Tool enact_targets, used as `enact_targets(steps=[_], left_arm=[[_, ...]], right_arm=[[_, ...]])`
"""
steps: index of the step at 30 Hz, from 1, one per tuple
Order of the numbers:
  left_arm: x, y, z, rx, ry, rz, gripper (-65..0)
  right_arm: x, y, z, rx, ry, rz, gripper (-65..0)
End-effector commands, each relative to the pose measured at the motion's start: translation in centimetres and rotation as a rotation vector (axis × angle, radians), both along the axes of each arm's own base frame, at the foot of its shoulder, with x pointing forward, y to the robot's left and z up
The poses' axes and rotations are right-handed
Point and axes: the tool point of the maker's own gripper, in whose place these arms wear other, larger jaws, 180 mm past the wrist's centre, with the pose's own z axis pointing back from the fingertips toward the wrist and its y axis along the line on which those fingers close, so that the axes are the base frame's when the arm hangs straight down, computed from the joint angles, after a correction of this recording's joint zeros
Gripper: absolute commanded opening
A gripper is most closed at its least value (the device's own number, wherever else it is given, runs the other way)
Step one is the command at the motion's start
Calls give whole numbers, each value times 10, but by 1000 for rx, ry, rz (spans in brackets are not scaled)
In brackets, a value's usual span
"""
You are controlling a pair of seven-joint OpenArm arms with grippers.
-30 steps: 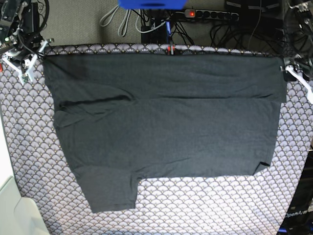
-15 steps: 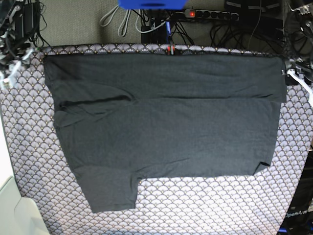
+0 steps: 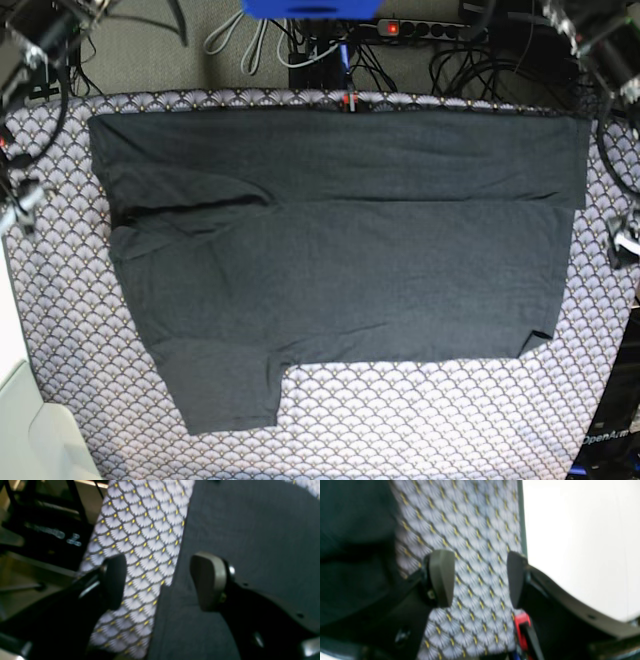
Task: Fold the T-shirt properly
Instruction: 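Move both grippers along the shirt sides toward the hem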
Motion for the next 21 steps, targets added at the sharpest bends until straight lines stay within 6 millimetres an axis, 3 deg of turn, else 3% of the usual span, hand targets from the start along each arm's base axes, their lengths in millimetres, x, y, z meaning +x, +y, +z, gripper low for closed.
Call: enact_targets(steps=[1,4,11,17,21], left_arm=[[11,5,14,4,-43,2,-228],[32,-14,-3,-36,4,-53,-228],[70,-54,-26,81,-24,-175,-228],[93,-64,-50,34,-2,-149,-228],[109,-69,-51,5,-25,-142,-228]], right_arm=[[15,1,17,-21,-54,24,-306],[40,17,12,0,-42,79,-308],[93,26,-15,-76,73,138,-308],[125,40,-40,9,13,195,-308],[139,46,-49,74,-1,199,-309]])
